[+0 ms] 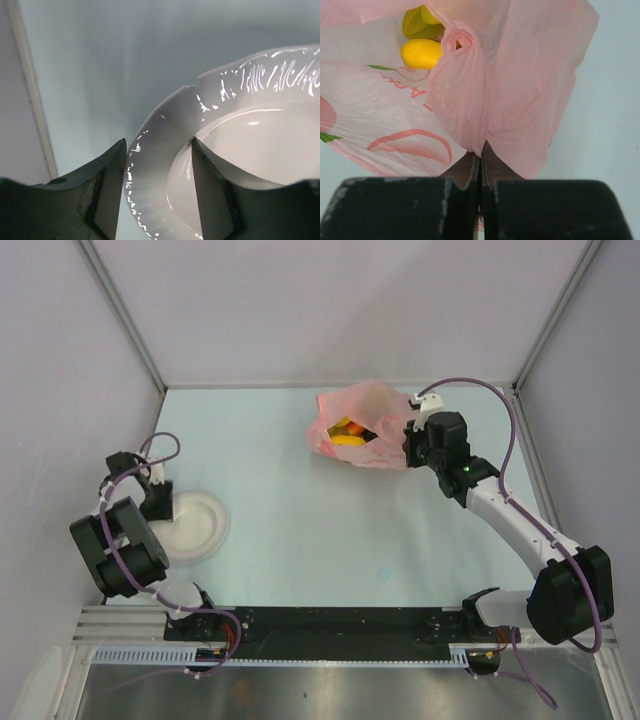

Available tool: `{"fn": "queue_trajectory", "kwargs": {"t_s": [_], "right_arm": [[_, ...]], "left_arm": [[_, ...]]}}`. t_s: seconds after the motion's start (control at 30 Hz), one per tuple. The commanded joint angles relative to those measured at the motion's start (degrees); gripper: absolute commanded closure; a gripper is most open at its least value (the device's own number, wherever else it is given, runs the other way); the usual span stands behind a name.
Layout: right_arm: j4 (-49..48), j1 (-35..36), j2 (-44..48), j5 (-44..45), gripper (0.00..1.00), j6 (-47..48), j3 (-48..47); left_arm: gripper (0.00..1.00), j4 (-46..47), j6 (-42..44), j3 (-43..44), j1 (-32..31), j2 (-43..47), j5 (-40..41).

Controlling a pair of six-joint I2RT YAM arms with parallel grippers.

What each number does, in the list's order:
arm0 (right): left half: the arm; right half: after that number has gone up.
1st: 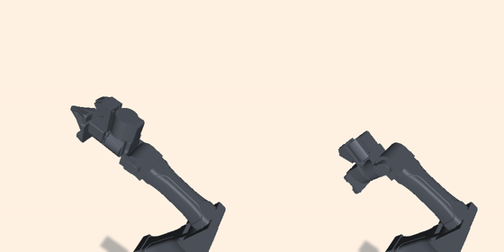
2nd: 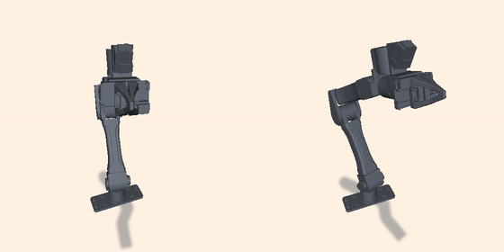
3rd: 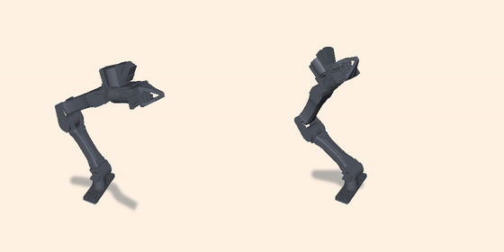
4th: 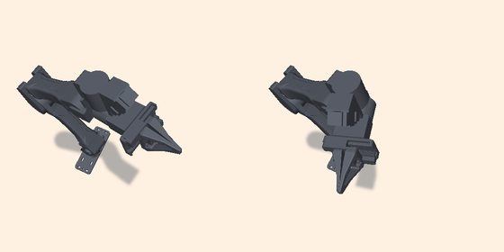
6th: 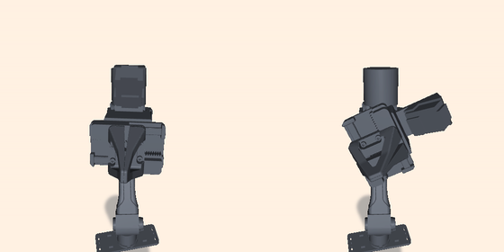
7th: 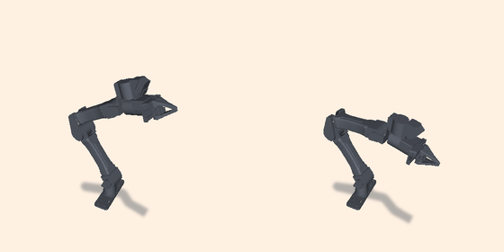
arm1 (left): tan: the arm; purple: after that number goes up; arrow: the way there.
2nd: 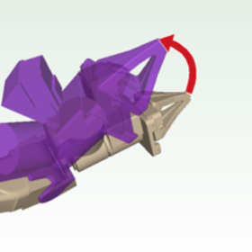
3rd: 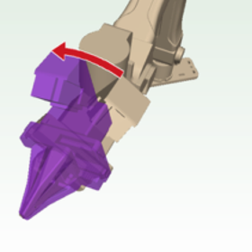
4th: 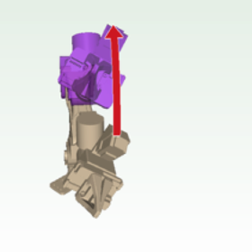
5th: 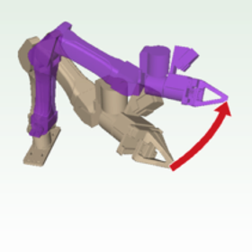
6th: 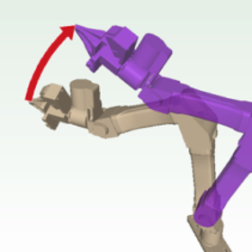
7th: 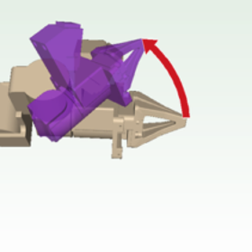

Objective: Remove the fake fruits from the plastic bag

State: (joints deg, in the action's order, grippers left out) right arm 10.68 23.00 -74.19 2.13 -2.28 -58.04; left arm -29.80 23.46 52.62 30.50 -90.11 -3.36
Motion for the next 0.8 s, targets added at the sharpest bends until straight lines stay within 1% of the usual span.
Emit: {"fn": "queue_trajectory", "kwargs": {"t_s": [0.0,0.07,0.1,0.17,0.2,0.27,0.3,0.37,0.4,0.47,0.5,0.67,0.73,0.77], "right_arm": [[-0.92,0.2,-0.16,1.21,0.99,1.75,-2.78],[-1.27,-0.06,-0.25,1.74,0.99,2.11,-2.78],[-1.36,-0.24,-0.34,1.91,0.99,2.11,-2.78],[-1.36,-0.85,-0.34,1.91,0.99,1.93,-2.69],[-1.36,-0.86,-0.42,1.91,0.99,1.93,-2.78],[-1.27,-1.38,-0.16,1.74,0.99,1.93,-2.78],[-1.36,-1.47,-0.08,1.82,0.99,2.02,-2.78],[-1.1,-2.17,0.1,1.91,0.99,2.11,-2.78],[-1.01,-2.52,0.1,2.09,0.99,2.02,-2.78],[-0.92,-3.75,0.1,2.35,0.99,1.67,-2.78],[-0.92,-4.1,0.01,2.44,0.99,1.58,-2.78],[-1.54,-4.99,-0.16,3.14,0.99,2.11,-2.78],[-2.32,-5.07,-0.34,3.67,0.99,2.11,-2.78],[-2.68,-5.07,-0.6,3.67,0.99,2.11,-2.78]], "left_arm": [[0.5,-4.91,0.62,-1.56,-7.97,-0.95,-9.47],[0.56,-6.14,-1.04,-1.12,-11.06,-0.95,-10.44],[0.6,-6.23,-1.66,-0.94,-14.38,-1.04,-11.14],[0.61,-5.88,-4.03,-0.5,-17.74,-1.21,-11.5],[0.61,-5.79,-4.65,-0.24,-20.89,-1.82,-11.93],[0.61,-5.88,-6.76,0.63,-23.9,-2.79,-12.64],[0.61,-6.14,-8.24,1.08,-26.69,-3.75,-12.99],[0.62,-6.23,-9.57,2.13,-29.43,-4.73,-14.74],[0.62,-5.97,-10.45,2.4,-32.67,-5.08,-15.36],[0.63,-5.53,-10.72,3.45,-35.85,-6.22,-16.07],[0.63,-5.27,-11.07,3.89,-38.91,-6.83,-16.24],[0.64,-6.32,-13.44,9.32,-47.53,-11.23,-21.06],[0.64,-6.85,-16.68,11.35,-49.04,-12.28,-23.09],[0.64,-6.59,-17.83,11.71,-50.53,-12.37,-25.71]]}}
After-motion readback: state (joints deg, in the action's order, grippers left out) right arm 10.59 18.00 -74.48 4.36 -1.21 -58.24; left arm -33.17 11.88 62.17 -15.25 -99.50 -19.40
